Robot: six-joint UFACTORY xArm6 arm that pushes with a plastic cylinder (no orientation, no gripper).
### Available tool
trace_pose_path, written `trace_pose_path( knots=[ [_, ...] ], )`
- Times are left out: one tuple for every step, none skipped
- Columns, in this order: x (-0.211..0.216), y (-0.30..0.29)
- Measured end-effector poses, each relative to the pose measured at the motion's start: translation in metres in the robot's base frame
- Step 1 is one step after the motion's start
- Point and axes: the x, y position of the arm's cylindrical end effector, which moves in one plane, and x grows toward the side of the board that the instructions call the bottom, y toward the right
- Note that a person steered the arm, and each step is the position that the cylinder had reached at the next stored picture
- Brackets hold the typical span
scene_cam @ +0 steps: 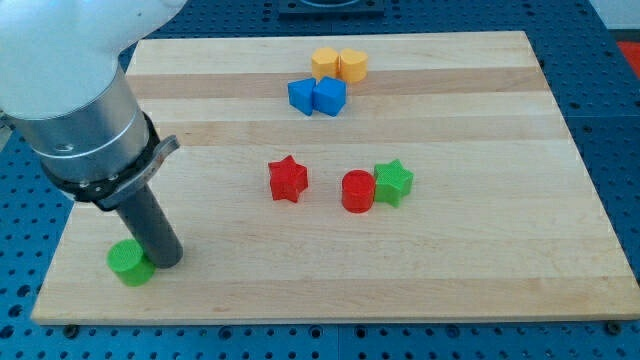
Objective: Move your arm to the right side of the green star
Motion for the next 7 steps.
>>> trace_pose_path(
  knots=[
    [0.005, -0.009],
    [0.008, -0.017],
    [0.009, -0.019],
    [0.01, 0.031],
    [0.01, 0.094],
    [0.007, 0.15],
    [0.0, 0.2]
  ],
)
